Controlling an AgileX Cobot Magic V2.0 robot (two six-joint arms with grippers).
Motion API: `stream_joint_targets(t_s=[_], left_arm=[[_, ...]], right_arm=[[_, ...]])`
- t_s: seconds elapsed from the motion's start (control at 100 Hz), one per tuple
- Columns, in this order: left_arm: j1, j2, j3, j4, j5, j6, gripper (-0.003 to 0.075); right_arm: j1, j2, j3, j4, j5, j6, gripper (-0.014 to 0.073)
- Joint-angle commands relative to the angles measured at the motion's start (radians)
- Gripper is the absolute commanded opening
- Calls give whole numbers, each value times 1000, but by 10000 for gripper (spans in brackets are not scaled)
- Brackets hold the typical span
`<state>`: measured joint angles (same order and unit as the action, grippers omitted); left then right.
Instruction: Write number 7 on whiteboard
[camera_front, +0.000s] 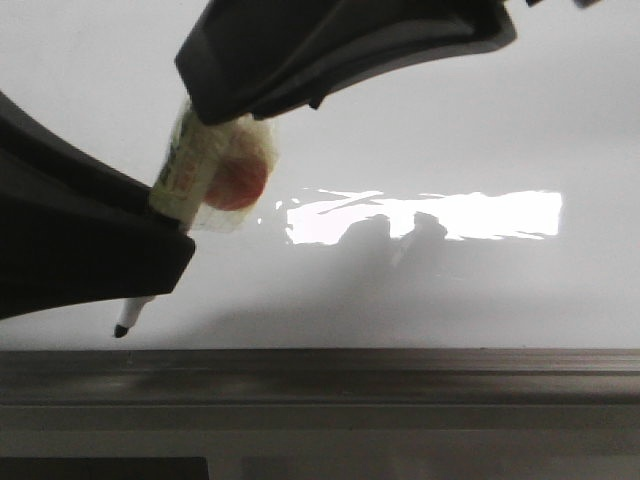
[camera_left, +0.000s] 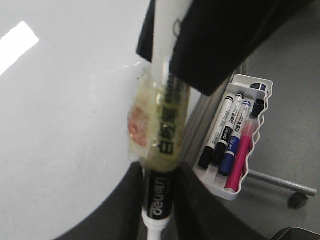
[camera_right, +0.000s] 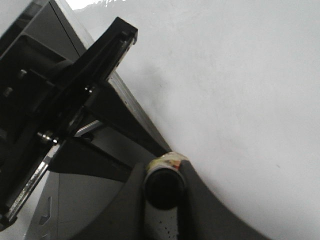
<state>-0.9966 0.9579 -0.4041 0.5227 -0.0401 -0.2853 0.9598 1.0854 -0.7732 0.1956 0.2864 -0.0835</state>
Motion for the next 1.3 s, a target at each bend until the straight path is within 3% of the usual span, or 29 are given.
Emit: stream_joint_targets(t_s=[0.0, 0.05, 0.13, 0.35, 0.59, 0.83, 1.1, 1.29], left_arm=[[-6, -18, -33, -12, -72, -8, 280], [-6, -30, -33, -12, -67, -8, 365], [-6, -60, -33, -12, -34, -8, 405], [38, -254, -33, -49, 69, -8, 402], [181, -446, -33, -63, 67, -8, 371], [269, -456, -33, -127, 16, -8, 368], [273, -456, -33, -127, -3, -8, 368], [273, -456, -33, -127, 1, -8, 368]], right_arm=[[6, -9, -34, 9, -70, -4, -69], [6, -9, -34, 9, -70, -4, -69], [6, -9, -34, 11, -70, -4, -69], [-19, -9, -51, 19, -71, 10, -69], [-152, 8, -182, 22, -71, 15, -69], [-247, 116, -317, 13, 17, 15, -70], [-263, 165, -328, 3, 16, 15, -69], [-320, 113, -328, -38, 115, 15, -69]])
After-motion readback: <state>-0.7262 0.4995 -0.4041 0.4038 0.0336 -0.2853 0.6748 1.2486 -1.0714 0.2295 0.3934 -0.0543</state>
